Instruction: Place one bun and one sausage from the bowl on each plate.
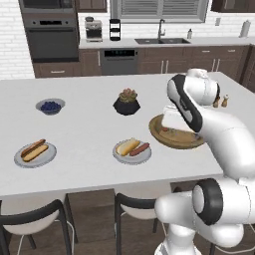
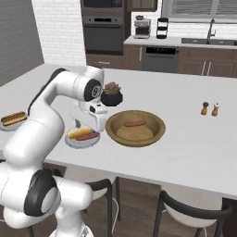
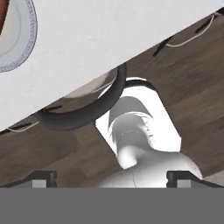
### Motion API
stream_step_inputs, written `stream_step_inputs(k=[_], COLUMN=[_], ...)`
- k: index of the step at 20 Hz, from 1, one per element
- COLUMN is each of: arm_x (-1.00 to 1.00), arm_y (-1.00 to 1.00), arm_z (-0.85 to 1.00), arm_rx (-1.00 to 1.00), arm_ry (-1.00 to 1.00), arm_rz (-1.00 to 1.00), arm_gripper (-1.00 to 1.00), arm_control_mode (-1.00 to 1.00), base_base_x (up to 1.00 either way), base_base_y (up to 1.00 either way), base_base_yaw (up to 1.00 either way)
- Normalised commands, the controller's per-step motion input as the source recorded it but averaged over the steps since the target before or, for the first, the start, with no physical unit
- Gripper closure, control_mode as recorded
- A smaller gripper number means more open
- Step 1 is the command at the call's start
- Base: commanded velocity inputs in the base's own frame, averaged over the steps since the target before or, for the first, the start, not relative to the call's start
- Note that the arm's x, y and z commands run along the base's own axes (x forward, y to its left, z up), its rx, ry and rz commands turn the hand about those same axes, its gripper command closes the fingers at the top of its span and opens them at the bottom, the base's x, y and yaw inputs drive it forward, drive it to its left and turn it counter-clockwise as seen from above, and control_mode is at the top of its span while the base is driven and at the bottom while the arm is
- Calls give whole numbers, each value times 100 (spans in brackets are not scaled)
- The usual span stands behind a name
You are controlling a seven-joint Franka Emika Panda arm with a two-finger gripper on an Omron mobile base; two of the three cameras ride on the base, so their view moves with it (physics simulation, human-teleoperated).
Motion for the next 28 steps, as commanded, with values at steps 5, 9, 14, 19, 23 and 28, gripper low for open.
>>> stream_step_inputs(k=[5, 9, 14, 19, 23, 28], arm_x=[100, 100, 91, 59, 47, 33], arm_y=[-52, -49, -25, -20, -9, 0], arm_z=[8, -14, -52, -63, -56, -48], arm_rx=[15, 8, 0, -1, -11, -15], arm_ry=[0, 0, 0, -8, -12, -17], arm_rz=[-1, -7, -11, -10, -11, -11], arm_gripper=[-100, -100, -100, -100, -100, -100], arm_control_mode=[-100, -100, -100, -100, -100, -100], base_base_x=[0, 0, 0, 0, 0, 0], base_base_y=[0, 0, 0, 0, 0, 0], base_base_yaw=[0, 0, 0, 0, 0, 0])
